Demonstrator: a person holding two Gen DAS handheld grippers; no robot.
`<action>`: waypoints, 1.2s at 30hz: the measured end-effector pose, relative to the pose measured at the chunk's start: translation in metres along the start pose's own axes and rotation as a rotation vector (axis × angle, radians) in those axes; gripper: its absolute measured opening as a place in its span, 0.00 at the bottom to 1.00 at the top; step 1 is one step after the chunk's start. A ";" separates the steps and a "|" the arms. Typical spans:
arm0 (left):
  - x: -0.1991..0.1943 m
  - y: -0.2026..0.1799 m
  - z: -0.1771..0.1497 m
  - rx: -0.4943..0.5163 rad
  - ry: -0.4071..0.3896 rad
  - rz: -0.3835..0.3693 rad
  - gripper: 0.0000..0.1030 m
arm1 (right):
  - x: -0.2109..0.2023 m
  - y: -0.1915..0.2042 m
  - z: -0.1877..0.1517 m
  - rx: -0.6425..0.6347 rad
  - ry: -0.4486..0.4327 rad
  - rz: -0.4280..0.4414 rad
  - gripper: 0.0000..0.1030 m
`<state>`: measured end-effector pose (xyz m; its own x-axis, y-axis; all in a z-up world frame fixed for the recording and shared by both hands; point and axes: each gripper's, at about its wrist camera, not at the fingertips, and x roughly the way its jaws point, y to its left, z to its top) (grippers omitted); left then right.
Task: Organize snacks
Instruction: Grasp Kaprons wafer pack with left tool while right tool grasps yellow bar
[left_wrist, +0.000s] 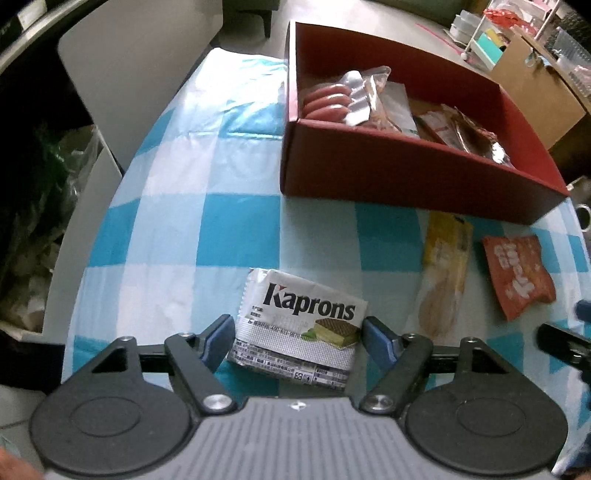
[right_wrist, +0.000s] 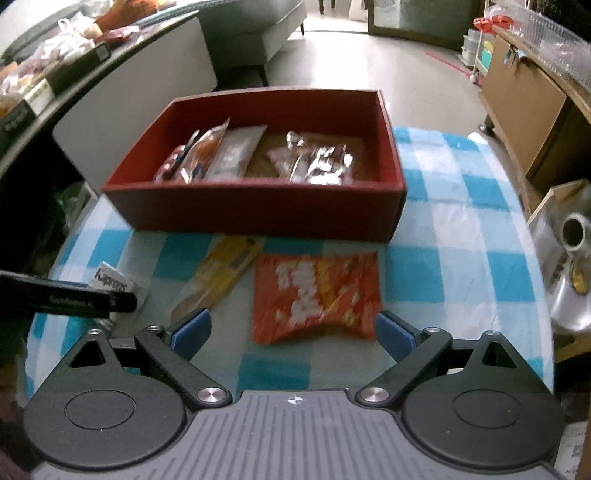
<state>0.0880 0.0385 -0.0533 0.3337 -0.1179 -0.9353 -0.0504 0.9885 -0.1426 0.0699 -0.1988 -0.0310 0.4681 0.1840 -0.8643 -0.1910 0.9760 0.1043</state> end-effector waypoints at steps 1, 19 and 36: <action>-0.003 -0.001 0.000 -0.002 0.000 -0.008 0.67 | 0.003 0.001 -0.001 0.019 0.014 0.008 0.95; 0.005 -0.001 -0.002 0.058 0.006 0.012 0.71 | 0.083 0.065 0.040 0.020 0.100 0.090 0.97; 0.002 -0.011 -0.014 0.156 0.002 0.062 0.67 | 0.071 0.079 0.030 -0.235 0.097 0.010 0.64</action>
<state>0.0762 0.0260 -0.0578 0.3322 -0.0566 -0.9415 0.0758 0.9966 -0.0332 0.1138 -0.1050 -0.0691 0.3828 0.1705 -0.9080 -0.3957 0.9184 0.0057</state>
